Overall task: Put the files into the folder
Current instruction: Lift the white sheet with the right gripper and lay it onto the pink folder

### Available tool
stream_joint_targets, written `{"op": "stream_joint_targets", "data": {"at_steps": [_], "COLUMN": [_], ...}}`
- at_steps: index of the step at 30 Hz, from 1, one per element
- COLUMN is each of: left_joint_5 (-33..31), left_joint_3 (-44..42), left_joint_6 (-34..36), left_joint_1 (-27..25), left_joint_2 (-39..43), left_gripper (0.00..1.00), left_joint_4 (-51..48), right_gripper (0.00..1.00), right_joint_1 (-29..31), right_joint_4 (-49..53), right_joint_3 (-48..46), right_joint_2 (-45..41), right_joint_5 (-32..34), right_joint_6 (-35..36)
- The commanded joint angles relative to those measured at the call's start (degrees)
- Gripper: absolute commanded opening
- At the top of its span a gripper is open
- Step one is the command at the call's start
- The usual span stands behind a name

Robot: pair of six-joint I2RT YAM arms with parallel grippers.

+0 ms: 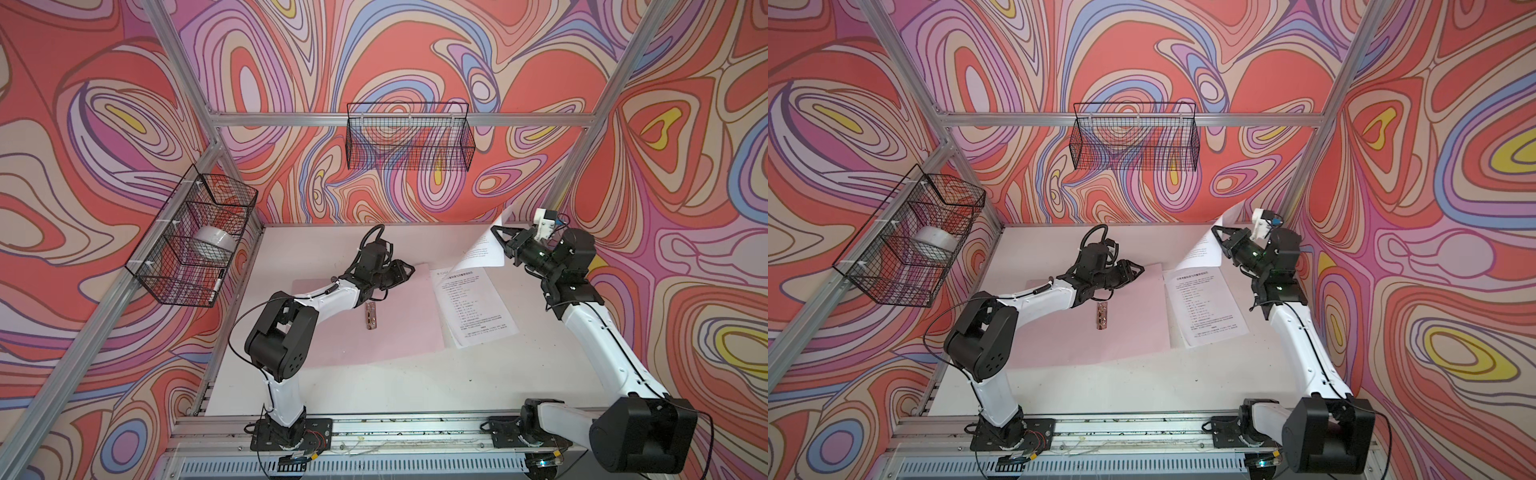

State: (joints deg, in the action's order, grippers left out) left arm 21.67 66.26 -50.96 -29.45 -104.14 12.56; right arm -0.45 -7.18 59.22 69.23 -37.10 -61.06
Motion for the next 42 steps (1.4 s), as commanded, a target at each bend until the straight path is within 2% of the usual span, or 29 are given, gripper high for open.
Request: {"op": "stream_joint_targets", "data": {"at_steps": [1,5,8,11,15,19,24,28,30,32,38,42], "left_joint_5": [-1.75,-2.61,-5.91,-10.81,-17.79,-21.51,-25.01,-24.15,-22.16,-20.87,-20.08,-19.91], "left_joint_3": [-2.22,-10.22,-13.92,-15.74,-21.03,-25.92,-27.58,-28.25,-30.24,-32.47,-35.49,-35.85], "left_joint_6": [-0.32,-2.16,1.15,4.31,4.64,5.6,7.32,7.94,7.35,5.9,5.07,5.26], "left_joint_1": [4.91,12.41,15.83,16.27,16.27,16.36,16.36,16.36,16.36,16.36,16.36,16.36], "left_joint_2": [5.46,12.38,19.61,26.4,36.8,48.64,61.32,63.66,63.84,63.73,63.58,62.29], "left_gripper": [0.39,0.4,0.42,0.43,0.47,0.48,0.48,0.48,0.48,0.48,0.47,0.46], "left_joint_4": [-1.41,-0.2,-4.9,-11.68,-17.35,-24.75,-35.5,-38.33,-35.92,-33.49,-30.7,-30.27], "right_gripper": [0.0,0.0,0.0,0.0,0.0,0.0,0.0,0.0,0.0,0.0,0.0,0.0], "right_joint_1": [7.28,14.45,19.69,24.96,30.44,34.15,35.6,36.48,37.06,38.31,43.5,45.69], "right_joint_4": [-0.08,-0.3,-1.04,-1.0,-1.81,-4.34,-12.33,-13.32,-17.08,-15.75,-12.78,-13.94], "right_joint_3": [4.28,7.73,10.66,13.57,14.51,11.7,2.86,-1.56,-3.12,-2.5,-3.07,-5.13], "right_joint_2": [1.76,4.95,8.3,11.86,16.26,19.46,24.02,28.79,31.87,34.93,34.45,33.19], "right_joint_5": [4.14,6.68,7.44,8.83,10.12,11.91,13.66,18.03,18.94,21.97,36.87,43.9], "right_joint_6": [1.9,3.56,4.63,6.49,8.32,9.03,7.45,8.13,7.27,7.59,9.7,9.53]}}
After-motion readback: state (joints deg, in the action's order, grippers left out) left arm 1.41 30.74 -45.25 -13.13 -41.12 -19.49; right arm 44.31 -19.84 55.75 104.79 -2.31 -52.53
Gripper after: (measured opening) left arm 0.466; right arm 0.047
